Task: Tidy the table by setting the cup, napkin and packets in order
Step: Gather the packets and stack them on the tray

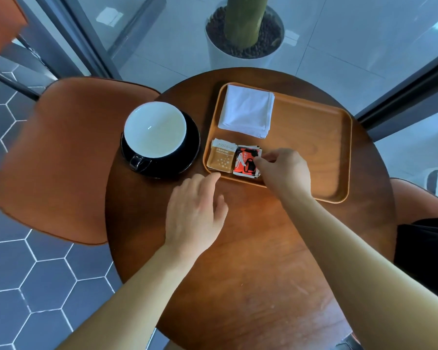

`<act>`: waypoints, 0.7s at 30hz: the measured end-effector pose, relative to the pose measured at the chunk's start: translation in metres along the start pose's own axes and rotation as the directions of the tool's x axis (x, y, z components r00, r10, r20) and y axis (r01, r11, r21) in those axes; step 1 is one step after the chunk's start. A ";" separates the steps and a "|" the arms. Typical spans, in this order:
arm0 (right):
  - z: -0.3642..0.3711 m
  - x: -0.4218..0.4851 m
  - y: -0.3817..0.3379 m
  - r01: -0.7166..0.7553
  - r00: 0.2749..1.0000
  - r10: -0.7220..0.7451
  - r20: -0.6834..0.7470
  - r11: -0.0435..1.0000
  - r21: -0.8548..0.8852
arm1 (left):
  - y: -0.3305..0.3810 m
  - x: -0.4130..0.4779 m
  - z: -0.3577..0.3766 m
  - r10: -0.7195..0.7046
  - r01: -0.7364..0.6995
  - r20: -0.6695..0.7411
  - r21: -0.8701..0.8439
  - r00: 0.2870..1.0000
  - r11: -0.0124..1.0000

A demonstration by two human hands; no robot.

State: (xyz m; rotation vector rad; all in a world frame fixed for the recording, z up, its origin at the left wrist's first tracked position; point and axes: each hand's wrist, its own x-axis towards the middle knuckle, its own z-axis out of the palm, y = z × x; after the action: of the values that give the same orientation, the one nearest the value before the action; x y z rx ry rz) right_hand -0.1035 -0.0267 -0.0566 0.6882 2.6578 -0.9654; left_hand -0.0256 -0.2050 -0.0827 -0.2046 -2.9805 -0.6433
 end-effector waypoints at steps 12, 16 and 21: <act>0.004 0.003 0.001 0.067 0.998 -0.067 -0.014 0.997 -0.041 | 0.010 0.038 0.005 -0.228 0.214 0.162 0.101 0.960 0.972; 0.006 0.006 0.000 0.094 0.995 -0.095 -0.014 0.994 -0.047 | 0.010 0.034 0.005 -0.230 0.219 0.151 0.082 0.961 0.972; 0.010 0.006 0.000 0.115 0.993 -0.116 -0.025 0.992 -0.052 | 0.007 0.028 0.000 -0.211 0.212 0.145 0.010 0.967 0.977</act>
State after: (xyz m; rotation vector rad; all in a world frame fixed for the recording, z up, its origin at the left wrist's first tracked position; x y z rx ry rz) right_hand -0.1080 -0.0311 -0.0661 0.5464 2.7631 -0.9196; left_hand -0.0520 -0.1954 -0.0773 0.0722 -3.1705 -0.6850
